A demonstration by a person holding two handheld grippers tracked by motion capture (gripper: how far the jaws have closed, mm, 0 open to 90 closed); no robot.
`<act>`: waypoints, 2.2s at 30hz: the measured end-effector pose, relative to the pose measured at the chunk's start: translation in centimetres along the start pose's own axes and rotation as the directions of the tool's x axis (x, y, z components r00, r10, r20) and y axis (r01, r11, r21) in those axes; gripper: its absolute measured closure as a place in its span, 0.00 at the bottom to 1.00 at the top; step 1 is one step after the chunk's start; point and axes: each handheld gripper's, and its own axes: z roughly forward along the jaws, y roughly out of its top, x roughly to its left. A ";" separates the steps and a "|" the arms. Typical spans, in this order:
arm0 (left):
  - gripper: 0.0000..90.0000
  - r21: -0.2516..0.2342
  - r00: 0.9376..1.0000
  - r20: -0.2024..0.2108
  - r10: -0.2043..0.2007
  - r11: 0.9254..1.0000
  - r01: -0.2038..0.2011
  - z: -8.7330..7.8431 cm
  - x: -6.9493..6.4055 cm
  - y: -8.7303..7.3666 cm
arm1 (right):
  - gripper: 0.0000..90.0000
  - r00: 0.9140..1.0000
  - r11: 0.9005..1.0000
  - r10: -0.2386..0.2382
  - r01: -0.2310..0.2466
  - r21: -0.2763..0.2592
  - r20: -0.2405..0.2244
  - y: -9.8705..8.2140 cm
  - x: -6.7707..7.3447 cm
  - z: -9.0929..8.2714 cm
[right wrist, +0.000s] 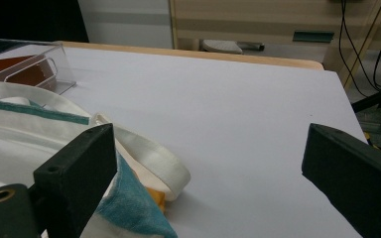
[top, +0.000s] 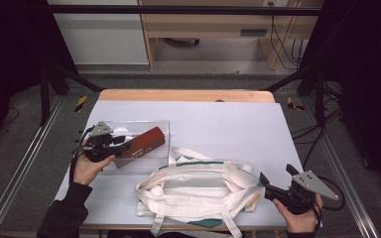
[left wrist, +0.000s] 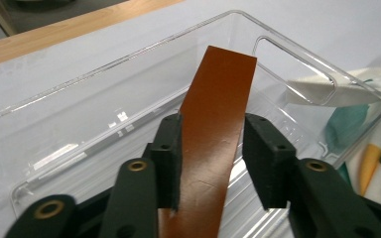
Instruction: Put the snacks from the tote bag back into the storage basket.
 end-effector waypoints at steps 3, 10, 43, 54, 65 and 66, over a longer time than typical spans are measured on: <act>0.79 0.004 1.000 -0.015 0.002 1.000 -0.002 -0.1 -0.6 -0.5 | 0.09 1.000 1.000 0.002 -0.002 -0.001 -0.001 0.0 0.0 0.0; 0.96 0.054 0.999 -0.035 0.005 0.999 -0.003 0.1 -1.2 -1.2 | 0.09 1.000 1.000 0.000 0.000 0.000 -0.004 -0.2 0.0 0.0; 0.99 0.140 0.995 -0.093 -0.027 0.989 0.040 1.3 -0.1 -1.7 | 0.07 1.000 1.000 0.004 -0.004 0.013 -0.006 -0.4 0.0 0.2; 0.99 0.138 0.990 -0.133 -0.042 0.989 0.061 1.4 0.8 -1.4 | 0.07 1.000 1.000 0.003 -0.003 0.014 -0.007 -0.4 0.0 0.4; 0.99 0.133 0.986 -0.153 -0.072 0.987 0.092 1.5 1.4 -1.2 | 0.07 1.000 1.000 0.003 -0.003 0.017 -0.008 -0.5 0.0 0.4; 0.99 0.129 0.985 -0.153 -0.076 0.987 0.096 1.6 1.5 -1.2 | 0.07 1.000 1.000 0.003 -0.003 0.017 -0.008 -0.5 0.0 0.4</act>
